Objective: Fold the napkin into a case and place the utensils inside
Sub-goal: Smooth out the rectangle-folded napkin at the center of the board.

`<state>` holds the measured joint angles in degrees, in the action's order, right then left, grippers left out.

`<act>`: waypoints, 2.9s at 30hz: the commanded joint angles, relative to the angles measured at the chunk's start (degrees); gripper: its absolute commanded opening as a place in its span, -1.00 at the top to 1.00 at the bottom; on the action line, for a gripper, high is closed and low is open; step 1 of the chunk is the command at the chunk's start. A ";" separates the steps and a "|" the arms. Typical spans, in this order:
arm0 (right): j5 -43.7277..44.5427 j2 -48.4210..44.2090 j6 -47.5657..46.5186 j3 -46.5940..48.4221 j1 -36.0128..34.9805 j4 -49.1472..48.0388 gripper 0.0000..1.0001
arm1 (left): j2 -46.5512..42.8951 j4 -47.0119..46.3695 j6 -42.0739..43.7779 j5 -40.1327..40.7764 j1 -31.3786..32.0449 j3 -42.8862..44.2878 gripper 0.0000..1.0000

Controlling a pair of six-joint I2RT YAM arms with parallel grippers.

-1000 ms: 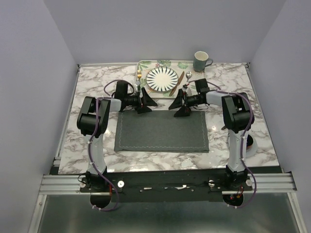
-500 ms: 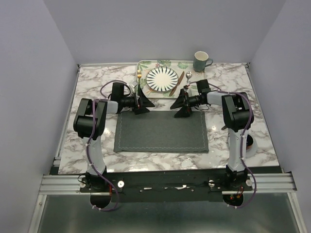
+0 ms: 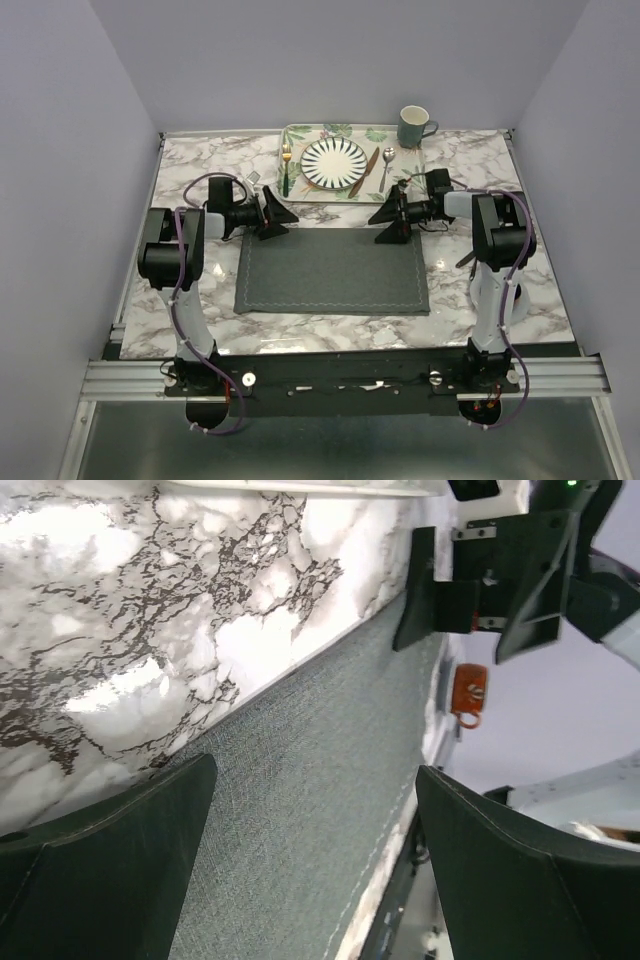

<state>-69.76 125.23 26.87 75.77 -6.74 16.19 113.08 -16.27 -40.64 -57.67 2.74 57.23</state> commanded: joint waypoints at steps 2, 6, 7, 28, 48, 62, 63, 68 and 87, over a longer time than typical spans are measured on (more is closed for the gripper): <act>1.64 5.54 -4.63 0.35 1.99 5.43 -0.99 | 5.75 1.77 4.16 -1.57 -2.30 0.60 -0.97; 2.17 5.90 -4.99 1.75 2.35 7.28 -0.96 | 6.46 1.86 4.26 -2.27 -4.67 0.60 -0.97; 2.26 5.82 -4.81 2.01 2.52 7.28 -0.96 | 6.02 1.95 4.43 -2.53 -4.94 0.60 -0.97; 2.25 -7.98 11.52 0.17 -3.70 -5.80 -1.00 | -6.56 -2.96 -2.14 2.37 2.60 1.39 -0.97; 15.09 5.03 27.55 -1.76 -7.06 -19.63 -1.00 | 8.04 -18.27 -18.25 8.90 7.02 1.31 -0.97; 15.44 4.94 22.35 -1.58 -5.21 -14.34 -1.00 | 0.65 15.20 15.40 -2.98 -13.37 0.51 -0.97; 15.35 4.76 22.00 -1.76 -5.12 -14.17 -1.00 | 0.83 18.44 18.72 -2.71 -14.86 0.95 -0.97; 12.63 3.27 19.45 -0.89 -5.38 -13.90 -1.00 | -1.97 19.52 21.13 -3.24 -16.89 3.58 -0.97; 4.10 -2.80 17.25 -4.92 -1.35 -12.24 -1.00 | -4.54 10.73 13.04 1.68 -2.92 -1.69 -0.83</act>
<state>-64.01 121.58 45.54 73.89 -11.49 1.41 104.81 -4.64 -26.98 -59.31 1.19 56.88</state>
